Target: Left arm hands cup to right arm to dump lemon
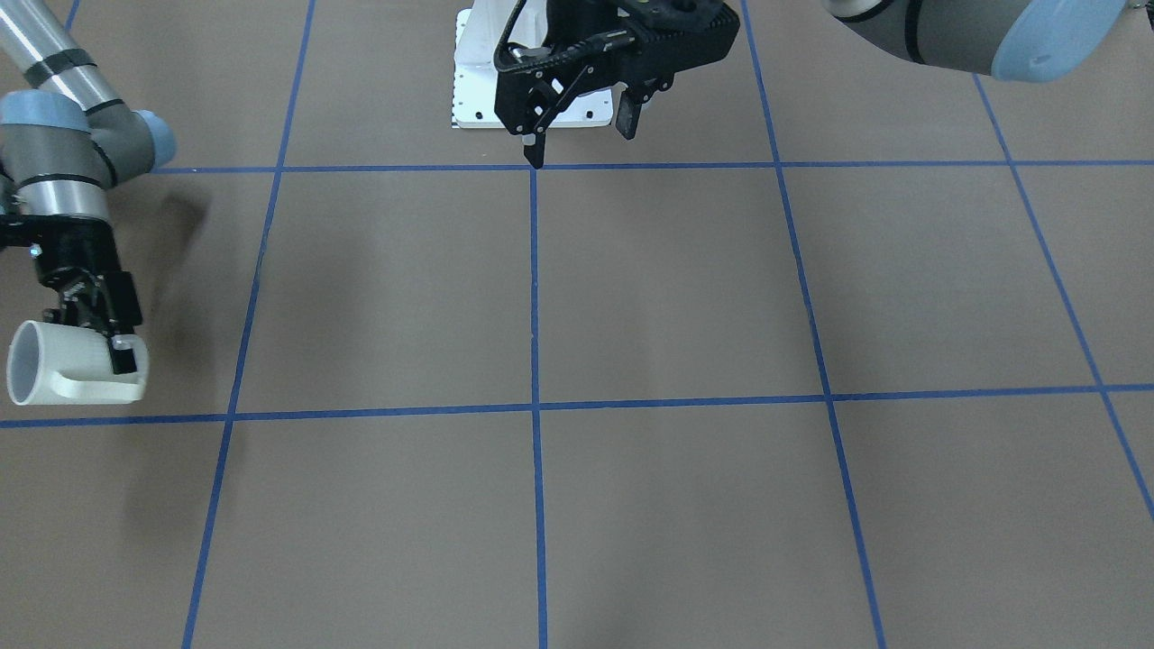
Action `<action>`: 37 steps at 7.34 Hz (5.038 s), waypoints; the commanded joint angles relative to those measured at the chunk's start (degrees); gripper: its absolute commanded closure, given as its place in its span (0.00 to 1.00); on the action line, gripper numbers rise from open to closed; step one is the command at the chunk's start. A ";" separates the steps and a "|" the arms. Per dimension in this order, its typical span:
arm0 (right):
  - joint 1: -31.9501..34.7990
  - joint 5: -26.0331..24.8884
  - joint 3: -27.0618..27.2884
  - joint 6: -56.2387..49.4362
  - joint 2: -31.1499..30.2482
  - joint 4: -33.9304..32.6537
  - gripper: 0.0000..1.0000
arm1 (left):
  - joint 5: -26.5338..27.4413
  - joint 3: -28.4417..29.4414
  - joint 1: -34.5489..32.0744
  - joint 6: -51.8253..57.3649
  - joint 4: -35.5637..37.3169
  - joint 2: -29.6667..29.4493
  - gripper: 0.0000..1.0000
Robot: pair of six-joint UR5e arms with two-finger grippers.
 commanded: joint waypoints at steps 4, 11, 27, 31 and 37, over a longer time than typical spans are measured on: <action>-17.61 -24.69 4.37 -3.91 24.11 -43.39 0.63 | 0.49 3.79 4.84 -0.41 -0.36 -2.11 0.12; -23.34 -35.17 4.46 -5.22 30.30 -56.03 0.63 | -1.17 16.19 4.22 12.16 -1.32 -5.90 0.00; -23.78 -36.77 7.18 -7.60 29.77 -55.59 0.59 | -3.55 20.07 4.75 9.52 -5.46 -4.40 1.00; -24.22 -36.68 6.05 -6.63 26.97 -55.50 0.00 | -6.09 19.46 3.09 8.12 -5.55 -5.19 1.00; -21.35 -23.12 4.37 -6.52 22.85 -48.17 0.00 | -11.20 9.73 -4.47 10.47 -5.55 -0.58 1.00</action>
